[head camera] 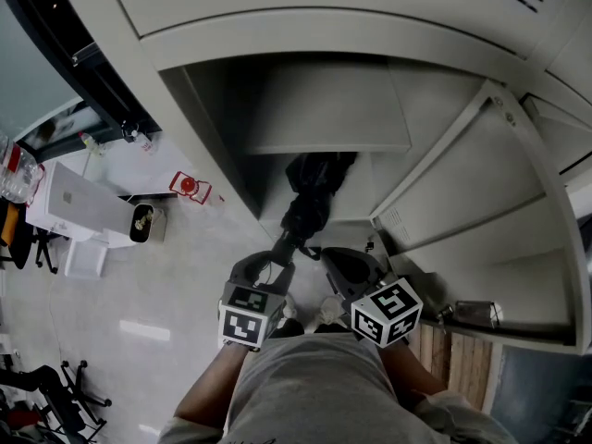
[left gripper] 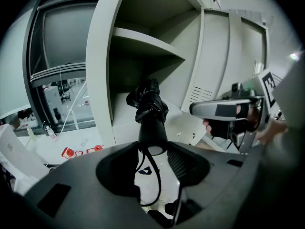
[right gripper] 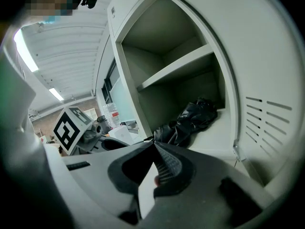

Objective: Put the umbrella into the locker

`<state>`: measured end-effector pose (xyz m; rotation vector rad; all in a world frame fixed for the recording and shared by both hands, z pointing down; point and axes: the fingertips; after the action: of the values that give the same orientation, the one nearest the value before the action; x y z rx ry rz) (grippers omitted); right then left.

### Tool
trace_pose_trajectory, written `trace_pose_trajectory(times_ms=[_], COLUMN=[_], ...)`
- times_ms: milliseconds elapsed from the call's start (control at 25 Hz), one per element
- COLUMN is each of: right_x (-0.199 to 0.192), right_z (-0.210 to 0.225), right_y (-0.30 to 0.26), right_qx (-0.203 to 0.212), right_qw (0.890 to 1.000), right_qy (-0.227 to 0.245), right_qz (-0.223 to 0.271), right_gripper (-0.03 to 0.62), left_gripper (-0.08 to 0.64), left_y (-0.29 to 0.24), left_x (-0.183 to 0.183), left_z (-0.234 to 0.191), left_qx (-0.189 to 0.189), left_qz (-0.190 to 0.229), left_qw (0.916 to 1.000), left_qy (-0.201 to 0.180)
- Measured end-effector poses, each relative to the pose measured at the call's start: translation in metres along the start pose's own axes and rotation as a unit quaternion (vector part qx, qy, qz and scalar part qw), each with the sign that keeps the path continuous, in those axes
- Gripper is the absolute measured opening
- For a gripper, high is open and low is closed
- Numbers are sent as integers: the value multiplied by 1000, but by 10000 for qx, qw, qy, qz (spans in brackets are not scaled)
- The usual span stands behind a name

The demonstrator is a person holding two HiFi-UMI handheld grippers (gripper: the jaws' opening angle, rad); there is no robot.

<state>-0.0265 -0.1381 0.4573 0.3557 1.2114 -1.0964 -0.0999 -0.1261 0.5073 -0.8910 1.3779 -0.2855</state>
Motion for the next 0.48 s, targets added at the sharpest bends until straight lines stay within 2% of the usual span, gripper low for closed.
trace_pose_trajectory(times_ms=[480], right_x=[-1], right_z=[4], right_y=[-1], right_qx=[-78], right_qw=[10000], right_qy=[-55], right_qz=[-2], right_gripper=[28], left_gripper=[196], left_y=[-18], left_x=[25], left_z=[-1], left_qx=[-46], left_qz=[83], left_qw=[10000], left_qy=[-3])
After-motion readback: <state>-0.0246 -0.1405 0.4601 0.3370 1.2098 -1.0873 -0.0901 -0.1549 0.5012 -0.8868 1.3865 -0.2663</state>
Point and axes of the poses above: the fingertips, and each gripper's own axes: y backward along the fingers, z to its right, x out of its top, and after that the axes turned 7 degrees about x, right-handed
